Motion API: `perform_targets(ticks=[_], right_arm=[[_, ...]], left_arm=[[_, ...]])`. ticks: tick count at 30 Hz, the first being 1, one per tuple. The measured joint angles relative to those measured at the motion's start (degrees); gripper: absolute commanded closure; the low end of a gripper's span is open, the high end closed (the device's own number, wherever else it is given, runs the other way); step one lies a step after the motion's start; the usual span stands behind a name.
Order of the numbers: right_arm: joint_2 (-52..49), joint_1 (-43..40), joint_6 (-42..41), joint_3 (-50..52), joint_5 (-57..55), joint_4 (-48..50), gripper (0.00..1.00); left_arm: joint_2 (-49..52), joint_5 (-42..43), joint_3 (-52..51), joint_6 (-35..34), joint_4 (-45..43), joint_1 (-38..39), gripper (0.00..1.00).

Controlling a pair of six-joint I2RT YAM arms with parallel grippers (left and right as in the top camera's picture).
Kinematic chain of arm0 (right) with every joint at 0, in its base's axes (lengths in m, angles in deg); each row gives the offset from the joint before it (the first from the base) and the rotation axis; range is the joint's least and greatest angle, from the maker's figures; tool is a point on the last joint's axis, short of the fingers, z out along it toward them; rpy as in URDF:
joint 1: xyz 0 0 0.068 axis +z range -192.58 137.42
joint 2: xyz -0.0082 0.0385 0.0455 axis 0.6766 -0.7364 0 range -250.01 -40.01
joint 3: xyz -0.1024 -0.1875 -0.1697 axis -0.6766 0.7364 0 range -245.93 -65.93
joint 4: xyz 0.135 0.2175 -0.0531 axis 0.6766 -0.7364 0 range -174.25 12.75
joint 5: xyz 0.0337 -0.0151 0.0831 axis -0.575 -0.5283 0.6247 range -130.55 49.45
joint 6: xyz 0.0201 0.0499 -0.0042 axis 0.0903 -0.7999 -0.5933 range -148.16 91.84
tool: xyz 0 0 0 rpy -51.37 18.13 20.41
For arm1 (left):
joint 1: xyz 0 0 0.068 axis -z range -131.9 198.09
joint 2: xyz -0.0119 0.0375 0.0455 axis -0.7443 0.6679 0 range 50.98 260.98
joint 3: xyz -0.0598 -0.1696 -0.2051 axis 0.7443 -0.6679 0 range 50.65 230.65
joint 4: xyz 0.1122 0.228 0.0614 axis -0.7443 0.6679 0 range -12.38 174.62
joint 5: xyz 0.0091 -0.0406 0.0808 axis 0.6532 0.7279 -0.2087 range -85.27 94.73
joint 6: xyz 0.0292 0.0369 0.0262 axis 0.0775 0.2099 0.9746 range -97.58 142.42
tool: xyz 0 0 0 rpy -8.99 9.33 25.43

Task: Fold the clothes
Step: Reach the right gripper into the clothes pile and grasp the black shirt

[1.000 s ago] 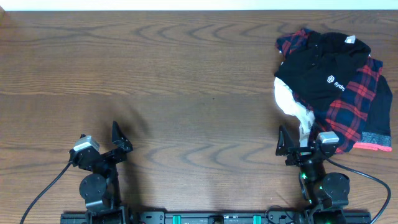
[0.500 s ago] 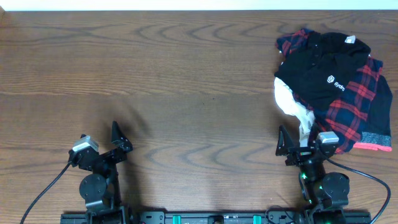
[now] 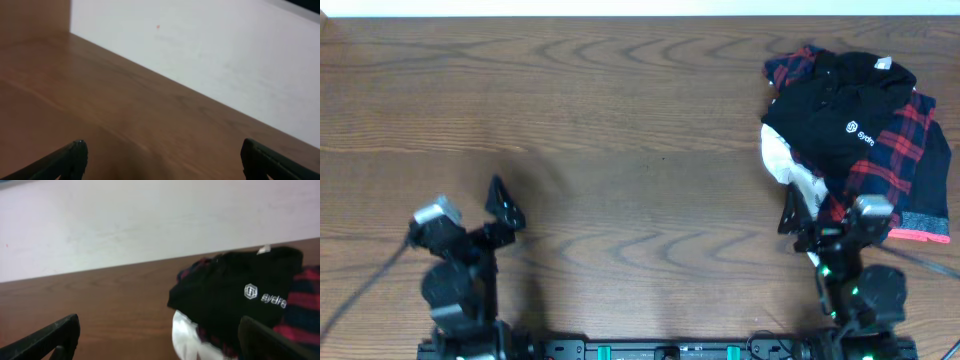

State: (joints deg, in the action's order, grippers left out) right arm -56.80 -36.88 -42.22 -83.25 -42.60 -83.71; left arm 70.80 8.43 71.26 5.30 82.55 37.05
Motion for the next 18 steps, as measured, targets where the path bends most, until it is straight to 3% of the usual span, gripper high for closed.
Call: perform_targets(ticks=[9, 15, 18], right_arm=[[-29.16, -0.04, 3.21, -29.49, -1.42, -16.76, 0.01], [-48.85, -3.19, 4.68, -50.12, -1.29, -37.55, 0.01], [-57.68, -4.92, 4.96, -58.97, -0.07, -42.32, 0.01]], left_arm=[[26.16, 5.68, 26.69, 1.05, 17.73, -0.02, 0.02], [34.21, 6.69, 38.47, 3.87, 32.48, -0.02, 0.02], [35.60, 6.86, 41.05, 5.25, 35.54, -0.02, 0.02]])
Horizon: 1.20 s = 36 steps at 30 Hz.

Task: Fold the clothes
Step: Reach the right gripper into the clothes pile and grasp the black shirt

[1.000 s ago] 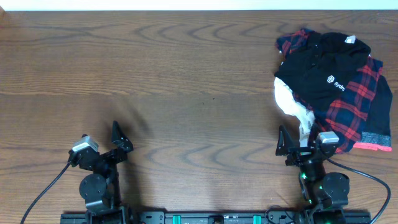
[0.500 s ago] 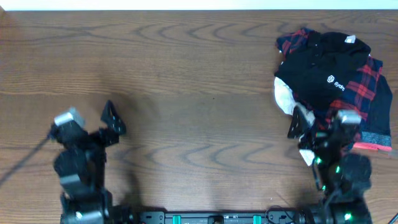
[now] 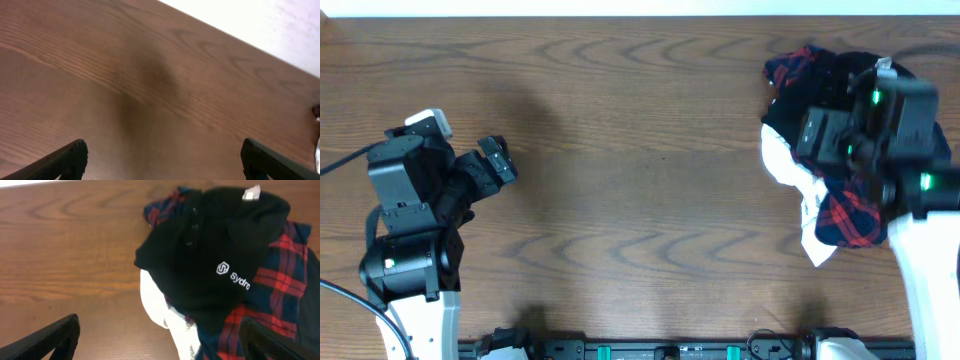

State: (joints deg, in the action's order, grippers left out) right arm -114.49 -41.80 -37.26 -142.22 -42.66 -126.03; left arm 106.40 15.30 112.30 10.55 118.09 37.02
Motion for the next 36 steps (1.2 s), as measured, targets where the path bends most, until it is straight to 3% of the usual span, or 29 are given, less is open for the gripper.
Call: perform_targets(ticks=[2, 4, 7, 19, 27, 31, 36], right_arm=[[-3.48, -0.28, 0.20, -3.58, 1.03, 0.15, 0.01], [-5.42, -0.33, 0.52, -5.20, 1.22, 1.79, 0.11], [-7.13, -0.61, -0.52, -5.88, -0.70, 3.10, 0.01], [-25.22, -2.21, -4.20, -6.49, -7.32, 5.05, 0.04], [-30.34, -2.21, -6.84, -6.49, -10.01, 5.66, 0.22], [-33.48, -2.21, -7.23, -6.49, -10.23, 4.81, 0.42], [-35.67, -2.21, -7.52, -6.49, -10.21, 4.90, 0.96]], left_arm=[[0.02, 0.00, 0.44, 0.35, 0.09, 0.00, 0.02], [-0.09, 0.02, 0.57, 0.59, 0.11, 0.00, 0.02], [-0.17, 0.02, 0.55, 1.07, 0.26, 0.00, 0.02], [-0.35, 0.02, 0.57, 1.40, 0.28, 0.00, 0.02], [-0.35, 0.02, 0.57, 1.36, 0.28, 0.00, 0.02], [-0.35, 0.02, 0.55, 1.20, 0.31, 0.00, 0.02], [-0.35, 0.02, 0.55, 1.20, 0.31, 0.00, 0.02]])
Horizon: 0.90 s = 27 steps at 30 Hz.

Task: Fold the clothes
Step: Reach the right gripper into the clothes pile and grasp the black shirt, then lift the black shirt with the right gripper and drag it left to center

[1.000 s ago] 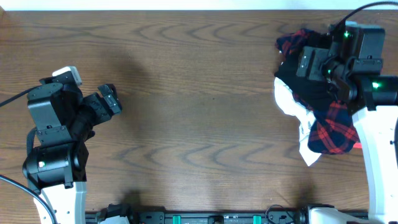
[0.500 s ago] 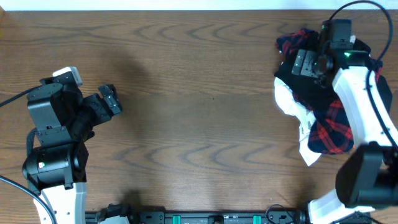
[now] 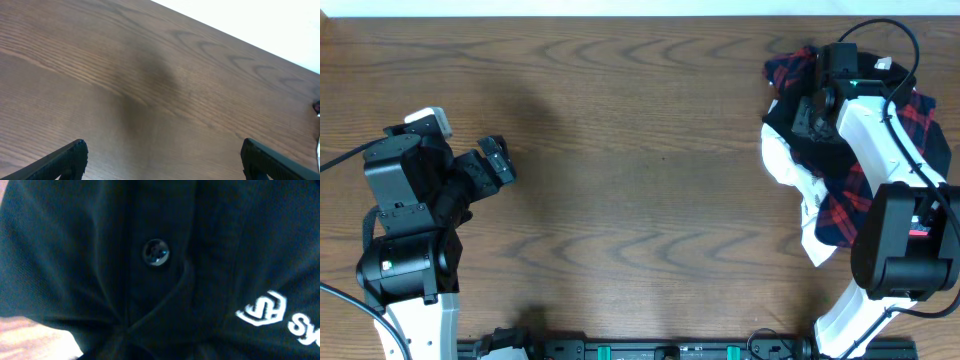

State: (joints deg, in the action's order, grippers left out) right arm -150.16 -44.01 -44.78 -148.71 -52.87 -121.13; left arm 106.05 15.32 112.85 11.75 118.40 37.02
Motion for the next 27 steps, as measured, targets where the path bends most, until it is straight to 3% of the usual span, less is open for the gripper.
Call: perform_targets(ticks=[10, 16, 20, 27], right_arm=[[0.42, 0.11, -0.39, -0.46, 0.11, 0.70, 0.99], [5.73, 1.75, 4.66, -7.85, 3.04, 0.28, 0.99], [13.31, 6.45, 12.68, -14.99, 6.82, 0.50, 0.99], [20.52, 22.51, 36.28, -19.76, 16.70, -6.93, 0.99]], left_arm=[[-0.04, 0.00, 0.00, 0.00, 0.00, 0.00, 0.02], [-0.11, 0.00, 0.00, 0.00, 0.02, 0.00, 0.02], [-0.11, 0.00, 0.02, 0.00, 0.00, 0.00, 0.02], [-0.11, 0.00, 0.02, -0.02, 0.02, 0.00, 0.02]])
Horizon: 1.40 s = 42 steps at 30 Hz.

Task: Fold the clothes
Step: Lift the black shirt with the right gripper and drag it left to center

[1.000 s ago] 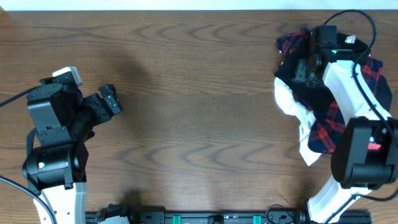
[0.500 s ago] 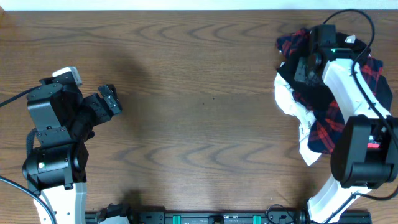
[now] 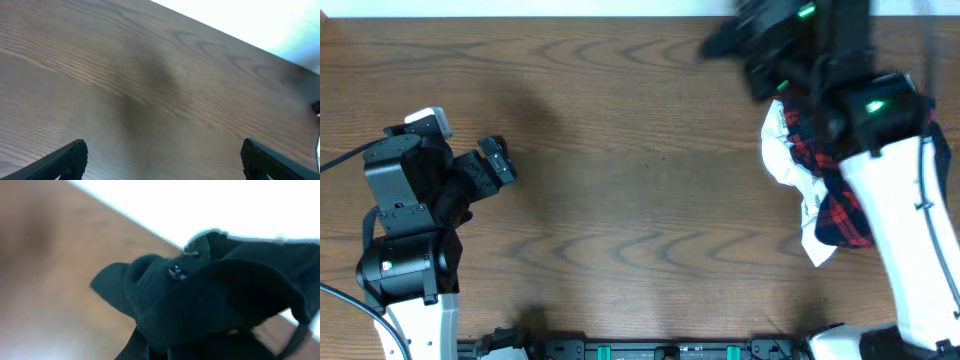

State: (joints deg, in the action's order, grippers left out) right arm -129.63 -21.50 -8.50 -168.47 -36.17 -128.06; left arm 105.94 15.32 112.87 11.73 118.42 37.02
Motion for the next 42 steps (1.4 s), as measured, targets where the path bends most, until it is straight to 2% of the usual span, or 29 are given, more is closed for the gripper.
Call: perform_targets(ticks=[3, 6, 17, 24, 31, 36, 42], right_arm=[[-2.01, 3.72, 5.40, 0.28, 0.39, -1.77, 0.99], [-4.20, 4.13, 6.40, 1.01, -1.11, -0.17, 0.99], [-3.80, 3.89, -0.98, 1.51, -15.50, 9.22, 0.99], [2.19, 3.41, -3.39, 1.53, -21.33, 14.73, 0.99], [4.92, 3.41, -2.12, 1.33, -19.23, 12.50, 0.99], [2.58, 3.43, -1.18, 1.36, -13.62, 8.59, 0.99], [-0.79, 3.41, -0.79, 1.38, -12.94, 7.34, 0.99]], left_arm=[[0.00, 0.00, -0.02, 0.00, 0.04, 0.00, 0.02], [0.00, 0.00, -0.02, 0.02, 0.04, 0.00, 0.02], [0.00, 0.00, -0.02, 0.00, 0.09, 0.00, 0.02], [0.00, 0.00, -0.02, 0.00, 0.09, 0.00, 0.02], [0.00, 0.00, -0.02, 0.02, 0.09, 0.00, 0.02], [0.00, 0.00, -0.02, 0.00, 0.09, 0.00, 0.02], [0.00, 0.00, 0.00, 0.02, 0.11, 0.00, 0.02]])
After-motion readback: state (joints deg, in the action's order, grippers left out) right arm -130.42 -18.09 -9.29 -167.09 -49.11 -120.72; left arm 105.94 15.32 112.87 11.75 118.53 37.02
